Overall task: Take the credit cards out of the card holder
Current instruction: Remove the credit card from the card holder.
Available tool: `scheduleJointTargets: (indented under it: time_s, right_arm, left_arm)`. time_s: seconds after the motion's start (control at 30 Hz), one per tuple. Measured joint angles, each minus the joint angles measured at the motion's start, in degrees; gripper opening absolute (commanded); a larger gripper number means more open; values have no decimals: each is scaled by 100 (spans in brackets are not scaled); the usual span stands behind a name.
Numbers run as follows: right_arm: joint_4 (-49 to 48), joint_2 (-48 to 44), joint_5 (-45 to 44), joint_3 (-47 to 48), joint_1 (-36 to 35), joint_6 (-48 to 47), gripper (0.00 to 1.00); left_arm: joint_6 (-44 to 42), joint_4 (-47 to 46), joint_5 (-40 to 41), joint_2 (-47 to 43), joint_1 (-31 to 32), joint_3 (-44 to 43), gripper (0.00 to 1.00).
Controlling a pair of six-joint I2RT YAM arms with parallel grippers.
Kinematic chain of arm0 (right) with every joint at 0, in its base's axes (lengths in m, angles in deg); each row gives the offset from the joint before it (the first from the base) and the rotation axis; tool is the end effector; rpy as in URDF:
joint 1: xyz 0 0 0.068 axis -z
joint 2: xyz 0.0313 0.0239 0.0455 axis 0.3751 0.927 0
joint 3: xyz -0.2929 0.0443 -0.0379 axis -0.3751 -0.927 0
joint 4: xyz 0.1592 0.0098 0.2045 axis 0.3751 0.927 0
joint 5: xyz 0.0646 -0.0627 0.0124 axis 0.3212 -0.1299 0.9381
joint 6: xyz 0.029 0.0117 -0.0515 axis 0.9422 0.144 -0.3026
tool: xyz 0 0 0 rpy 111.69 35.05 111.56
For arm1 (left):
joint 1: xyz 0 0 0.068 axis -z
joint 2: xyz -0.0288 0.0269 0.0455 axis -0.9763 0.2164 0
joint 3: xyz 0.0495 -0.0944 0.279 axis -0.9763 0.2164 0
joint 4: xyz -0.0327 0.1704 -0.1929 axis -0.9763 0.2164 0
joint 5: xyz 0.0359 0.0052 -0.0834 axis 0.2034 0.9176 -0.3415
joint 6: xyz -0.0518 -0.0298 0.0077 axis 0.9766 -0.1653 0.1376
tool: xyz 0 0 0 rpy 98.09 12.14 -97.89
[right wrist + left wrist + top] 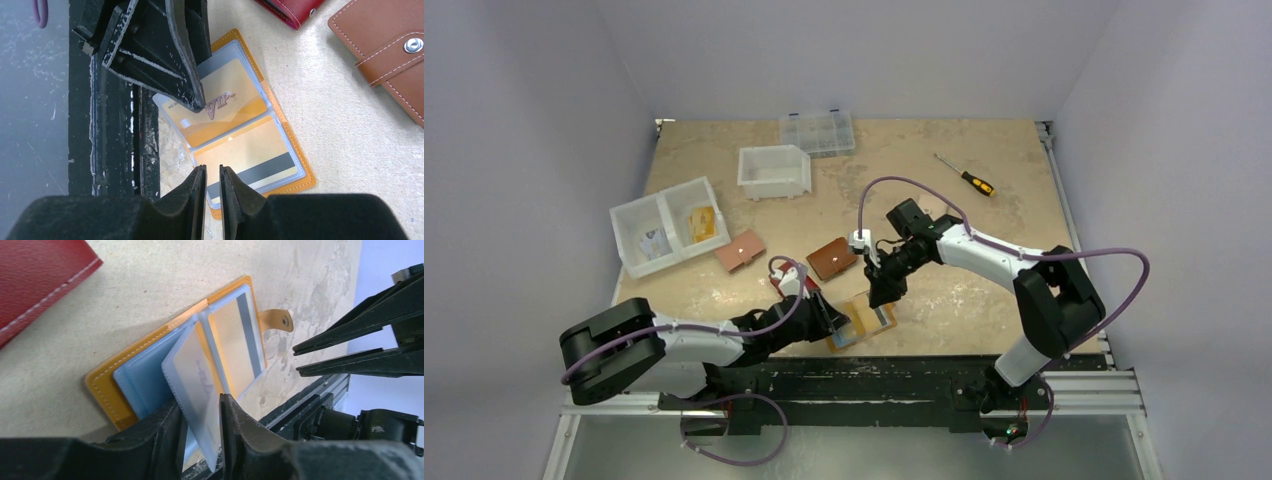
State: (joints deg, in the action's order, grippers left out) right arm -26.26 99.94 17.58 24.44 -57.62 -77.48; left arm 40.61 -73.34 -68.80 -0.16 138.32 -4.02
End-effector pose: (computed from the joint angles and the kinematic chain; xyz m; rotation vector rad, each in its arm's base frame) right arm 0.2275 0.2028 0.2178 -1.6507 1.9938 1.1180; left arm 0.1110 -0.1784 0.1485 -0.3919 2.3103 -1.0791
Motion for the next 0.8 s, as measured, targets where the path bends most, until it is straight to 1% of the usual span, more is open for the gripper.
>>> scheduleJointTargets:
  time_s: [0.07, 0.1, 0.13, 0.2, 0.3, 0.5, 0.67, 0.8]
  right_arm:
    - [2, -17, -42, -4, 2, -2, 24]
    - [11, -42, -63, -9, 4, -13, 25]
    - [22, -72, -72, -11, 2, -26, 25]
    - [50, -151, -72, -11, 7, -90, 26]
    - [199, -291, -55, -9, 35, -291, 30]
    - [472, -905, 225, -13, 243, -632, 38]
    - [461, -1408, 514, -35, 616, -673, 43]
    - [457, -1462, 592, -44, 789, -667, 46]
  left_arm:
    - [-4, 131, 70, -63, 0, 13, 12]
    - [-7, 177, 94, -74, 0, 15, 3]
    - [-13, 216, 111, -79, -2, 17, 0]
    - [-83, 162, 111, -94, -2, 17, 0]
    - [-420, 42, 68, -164, 0, 15, 0]
    - [-1517, -297, -210, -417, -2, 15, 0]
    - [-2474, -949, -518, -470, -2, 15, 0]
    - [-2983, -1445, -688, -470, 7, 15, 0]
